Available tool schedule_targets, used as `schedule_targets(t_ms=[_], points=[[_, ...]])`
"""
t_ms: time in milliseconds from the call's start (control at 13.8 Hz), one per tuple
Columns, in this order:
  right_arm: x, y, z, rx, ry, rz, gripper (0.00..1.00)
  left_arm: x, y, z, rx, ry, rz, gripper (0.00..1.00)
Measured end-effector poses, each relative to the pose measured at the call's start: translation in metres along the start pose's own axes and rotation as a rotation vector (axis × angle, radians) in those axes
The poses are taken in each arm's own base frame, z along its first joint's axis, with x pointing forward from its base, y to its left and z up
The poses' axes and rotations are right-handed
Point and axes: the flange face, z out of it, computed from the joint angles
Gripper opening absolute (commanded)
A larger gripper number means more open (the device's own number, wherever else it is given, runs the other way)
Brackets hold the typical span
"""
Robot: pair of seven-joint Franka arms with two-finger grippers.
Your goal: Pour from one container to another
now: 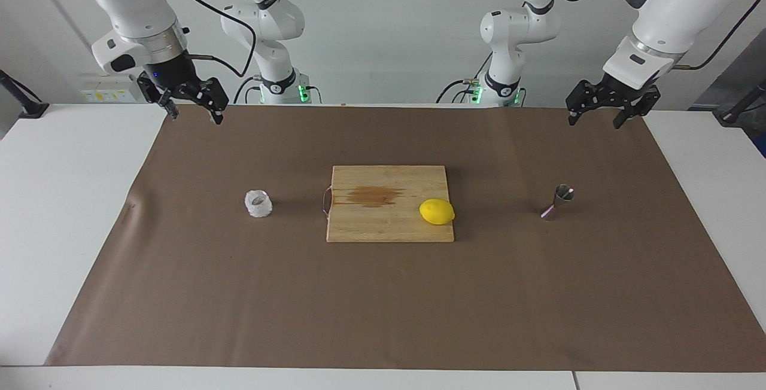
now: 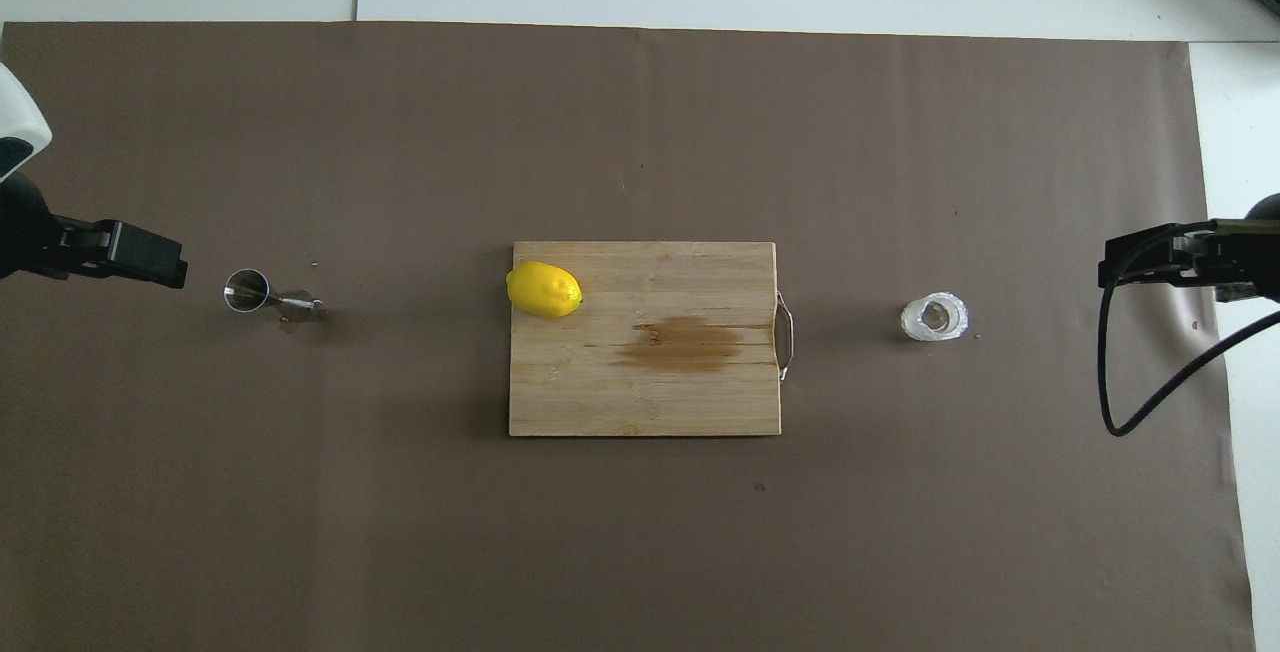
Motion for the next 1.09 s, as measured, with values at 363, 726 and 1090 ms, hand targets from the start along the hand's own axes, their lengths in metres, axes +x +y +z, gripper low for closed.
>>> schedule_targets(t_ms=[363, 726, 1090], points=[[0.000, 0.000, 0.000, 0.000, 0.000, 0.000, 1.00, -0.003, -0.026, 0.006, -0.004, -0.018, -0.050, 1.00], [0.000, 0.000, 0.000, 0.000, 0.000, 0.000, 1.00, -0.008, -0.064, 0.037, -0.019, -0.130, -0.242, 1.00], [0.000, 0.000, 0.000, 0.000, 0.000, 0.000, 1.00, 0.011, -0.109, 0.107, -0.104, -0.260, -0.443, 1.00]])
